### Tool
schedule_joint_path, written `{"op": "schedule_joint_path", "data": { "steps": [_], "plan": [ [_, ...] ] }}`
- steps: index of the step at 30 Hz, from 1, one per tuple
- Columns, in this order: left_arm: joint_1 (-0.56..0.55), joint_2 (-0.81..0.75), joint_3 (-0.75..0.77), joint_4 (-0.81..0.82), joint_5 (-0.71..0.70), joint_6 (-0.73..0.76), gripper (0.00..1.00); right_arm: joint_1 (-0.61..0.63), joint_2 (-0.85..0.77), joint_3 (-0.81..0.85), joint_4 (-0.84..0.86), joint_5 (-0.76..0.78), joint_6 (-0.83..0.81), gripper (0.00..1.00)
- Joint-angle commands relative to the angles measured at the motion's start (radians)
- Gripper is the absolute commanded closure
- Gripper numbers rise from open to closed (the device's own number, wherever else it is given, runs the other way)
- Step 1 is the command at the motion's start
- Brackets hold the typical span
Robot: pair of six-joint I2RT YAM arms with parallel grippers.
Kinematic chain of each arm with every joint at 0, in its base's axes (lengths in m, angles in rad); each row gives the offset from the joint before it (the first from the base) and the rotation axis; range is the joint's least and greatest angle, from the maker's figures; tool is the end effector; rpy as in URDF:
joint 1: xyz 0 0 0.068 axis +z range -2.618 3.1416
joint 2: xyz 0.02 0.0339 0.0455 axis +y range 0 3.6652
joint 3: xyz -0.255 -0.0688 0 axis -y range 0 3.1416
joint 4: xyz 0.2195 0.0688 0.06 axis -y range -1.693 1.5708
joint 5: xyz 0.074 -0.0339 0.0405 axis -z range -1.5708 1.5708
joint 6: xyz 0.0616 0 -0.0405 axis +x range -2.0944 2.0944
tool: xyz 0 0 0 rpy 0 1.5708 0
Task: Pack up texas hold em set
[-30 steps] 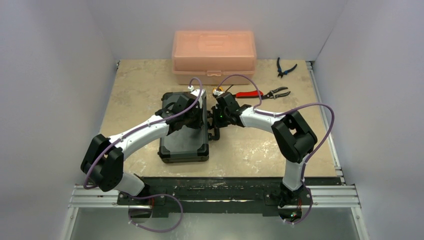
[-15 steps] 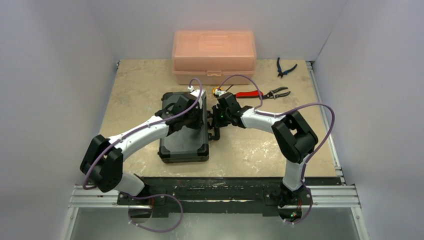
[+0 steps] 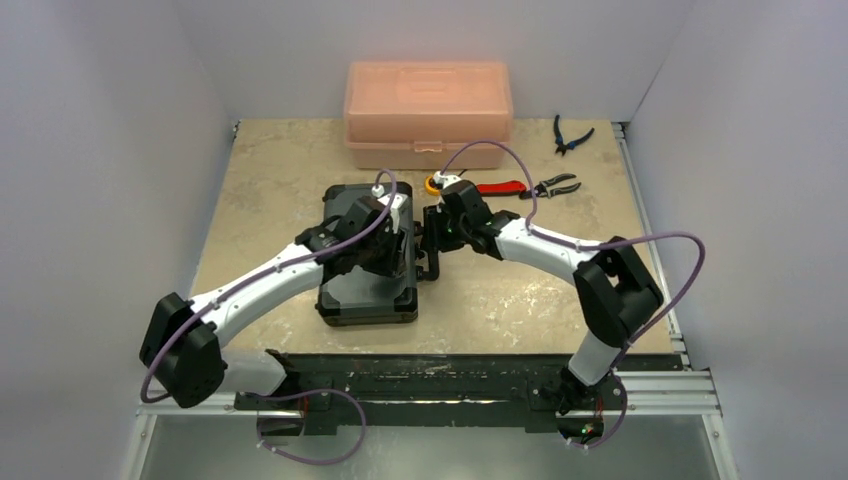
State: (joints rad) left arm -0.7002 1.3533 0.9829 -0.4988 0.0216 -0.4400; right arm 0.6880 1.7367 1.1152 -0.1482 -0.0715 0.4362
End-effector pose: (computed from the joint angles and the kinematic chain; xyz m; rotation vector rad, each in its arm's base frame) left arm 0.2124 -0.1807 0.2354 0.3359 2.4905 -0.5192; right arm 0.2852 0.2401 0.1917 -0.3414 2.4043 0.6214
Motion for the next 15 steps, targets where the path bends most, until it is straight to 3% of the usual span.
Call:
{"op": "schedule_joint_path", "data": {
  "steps": [1, 4, 11, 13, 15],
  "plan": [
    [0.000, -0.125, -0.001, -0.064, -0.041, 0.040, 0.51, 0.000, -0.123, 0.026, -0.022, 0.049, -0.026, 0.52],
    [0.001, -0.200, 0.005, -0.087, -0.074, 0.060, 0.41, 0.000, -0.181, 0.032, -0.030, 0.068, -0.034, 0.41],
    [0.000, -0.462, 0.048, -0.149, -0.159, 0.125, 0.25, 0.000, -0.345, 0.025, -0.035, 0.122, -0.062, 0.03],
    [0.001, -0.517, 0.072, -0.181, -0.192, 0.149, 0.22, 0.001, -0.389, 0.025, -0.033, 0.137, -0.072, 0.01],
    [0.000, -0.566, 0.101, -0.220, -0.245, 0.160, 0.09, 0.001, -0.434, 0.020, -0.028, 0.165, -0.077, 0.01]
  ]
}}
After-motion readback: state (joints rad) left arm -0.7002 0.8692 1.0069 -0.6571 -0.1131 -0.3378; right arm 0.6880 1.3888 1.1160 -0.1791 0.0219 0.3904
